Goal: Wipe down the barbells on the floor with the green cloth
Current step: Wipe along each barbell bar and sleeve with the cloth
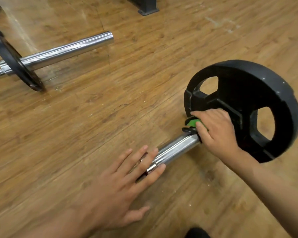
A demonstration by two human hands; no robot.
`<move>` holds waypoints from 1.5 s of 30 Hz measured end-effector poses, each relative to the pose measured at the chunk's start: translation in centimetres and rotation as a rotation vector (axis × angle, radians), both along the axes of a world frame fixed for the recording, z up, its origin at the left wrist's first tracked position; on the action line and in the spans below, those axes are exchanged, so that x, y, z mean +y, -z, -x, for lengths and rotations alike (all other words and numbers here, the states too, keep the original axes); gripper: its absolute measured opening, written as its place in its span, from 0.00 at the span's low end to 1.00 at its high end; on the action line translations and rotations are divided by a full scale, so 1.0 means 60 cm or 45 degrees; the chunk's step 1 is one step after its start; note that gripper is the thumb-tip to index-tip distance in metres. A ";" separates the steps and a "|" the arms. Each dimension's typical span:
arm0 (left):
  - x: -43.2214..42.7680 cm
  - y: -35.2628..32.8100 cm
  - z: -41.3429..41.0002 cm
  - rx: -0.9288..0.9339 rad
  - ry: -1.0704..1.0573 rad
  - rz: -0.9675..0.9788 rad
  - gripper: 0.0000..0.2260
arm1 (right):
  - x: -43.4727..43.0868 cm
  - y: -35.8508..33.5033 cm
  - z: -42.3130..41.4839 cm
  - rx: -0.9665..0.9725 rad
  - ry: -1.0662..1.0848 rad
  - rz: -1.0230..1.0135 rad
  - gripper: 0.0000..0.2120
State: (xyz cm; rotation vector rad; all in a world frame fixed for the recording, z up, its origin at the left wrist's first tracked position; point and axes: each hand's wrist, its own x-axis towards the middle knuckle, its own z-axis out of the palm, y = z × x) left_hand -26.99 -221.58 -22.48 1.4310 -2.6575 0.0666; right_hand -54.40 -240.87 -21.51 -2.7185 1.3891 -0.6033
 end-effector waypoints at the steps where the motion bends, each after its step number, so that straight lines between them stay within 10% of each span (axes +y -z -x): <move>1: 0.002 0.000 0.003 -0.015 -0.002 0.009 0.43 | 0.004 0.005 -0.005 -0.080 0.129 0.002 0.17; 4: 0.004 -0.001 0.006 -0.122 -0.011 0.022 0.45 | 0.075 0.024 -0.072 -0.194 0.314 -0.032 0.18; 9: 0.001 0.000 0.004 -0.218 -0.046 -0.029 0.50 | 0.085 0.061 -0.038 -0.067 -0.340 0.244 0.23; 16: -0.022 -0.002 -0.023 -0.144 -0.089 -0.057 0.47 | 0.060 0.057 -0.102 -0.509 0.374 0.058 0.19; 22: -0.053 -0.012 -0.061 -0.138 -0.230 -0.091 0.41 | 0.059 0.087 -0.111 -0.125 -0.453 0.329 0.20; 28: -0.057 -0.008 -0.057 -0.027 -0.597 -0.116 0.43 | 0.027 0.079 -0.179 -0.575 0.229 0.089 0.19; 35: -0.098 -0.009 -0.099 -0.036 -0.441 -0.048 0.36 | -0.034 0.115 -0.201 -0.266 -0.507 0.414 0.19; 42: -0.140 -0.007 -0.143 -0.092 -0.427 -0.064 0.42 | -0.080 0.106 -0.259 -0.684 0.167 0.160 0.20; 45: -0.158 -0.008 -0.167 -0.054 -0.445 -0.087 0.43 | -0.042 0.108 -0.321 -0.614 -0.050 0.196 0.18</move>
